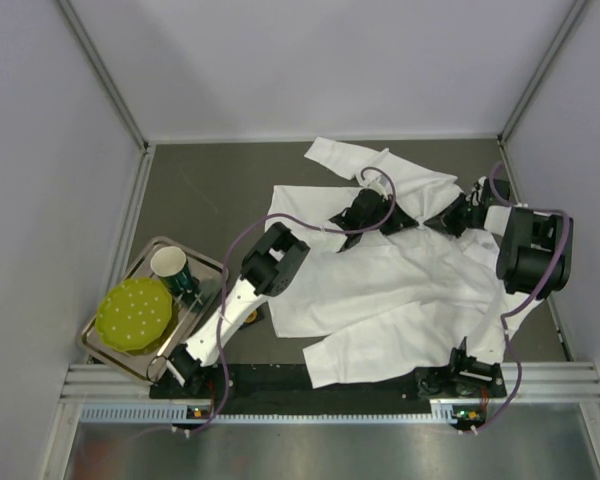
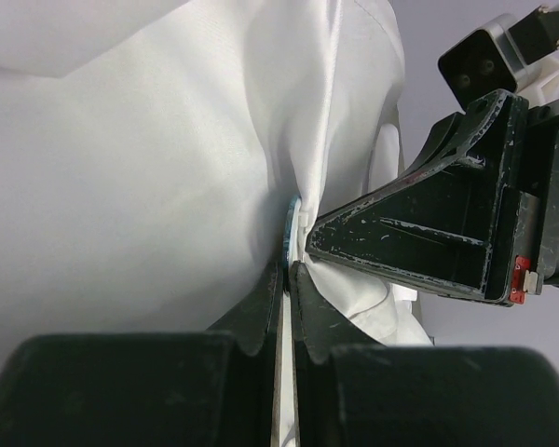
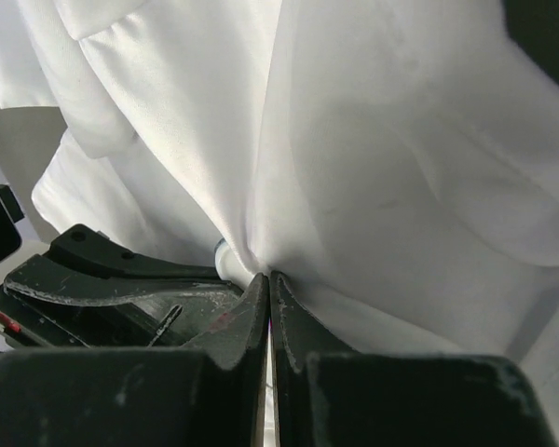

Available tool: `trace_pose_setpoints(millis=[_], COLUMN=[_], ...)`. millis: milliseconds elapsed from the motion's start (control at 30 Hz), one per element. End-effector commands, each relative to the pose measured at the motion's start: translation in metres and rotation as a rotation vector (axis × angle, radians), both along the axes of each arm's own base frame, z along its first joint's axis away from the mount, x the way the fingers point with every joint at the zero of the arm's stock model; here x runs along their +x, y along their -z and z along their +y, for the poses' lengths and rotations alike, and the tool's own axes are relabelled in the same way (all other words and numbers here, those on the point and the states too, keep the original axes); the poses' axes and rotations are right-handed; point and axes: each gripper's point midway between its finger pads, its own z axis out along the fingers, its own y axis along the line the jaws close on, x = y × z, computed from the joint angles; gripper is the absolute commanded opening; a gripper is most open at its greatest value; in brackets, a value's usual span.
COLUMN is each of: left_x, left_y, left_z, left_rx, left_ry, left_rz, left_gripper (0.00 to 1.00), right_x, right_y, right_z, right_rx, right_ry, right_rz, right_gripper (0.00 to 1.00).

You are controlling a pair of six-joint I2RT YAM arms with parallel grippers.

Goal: Remove the brooch from the garment
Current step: Remove the brooch from the clothes.

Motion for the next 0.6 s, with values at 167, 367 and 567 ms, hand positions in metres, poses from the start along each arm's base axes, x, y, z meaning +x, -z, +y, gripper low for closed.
trace_pose_setpoints(millis=[167, 367, 567], left_x=[-0.026, -0.028, -0.033], left_y=[-0.051, -0.052, -0.045], left_z=[-0.019, -0.025, -0.027], left_rx=[-0.054, -0.055, -0.068], left_ry=[0.111, 0.156, 0.181], left_rz=[-0.043, -0.025, 0.029], left_gripper=[0.0, 0.0, 0.0], right_x=[-0.014, -0.01, -0.006], right_y=[0.041, 0.038, 0.034], right_z=[0.007, 0.008, 0.012], right_rx=[-0.188, -0.261, -0.357], right_ry=[-0.079, -0.124, -0.192], right_rz=[0.18, 0.188, 0.207], right_gripper=[0.0, 0.0, 0.0])
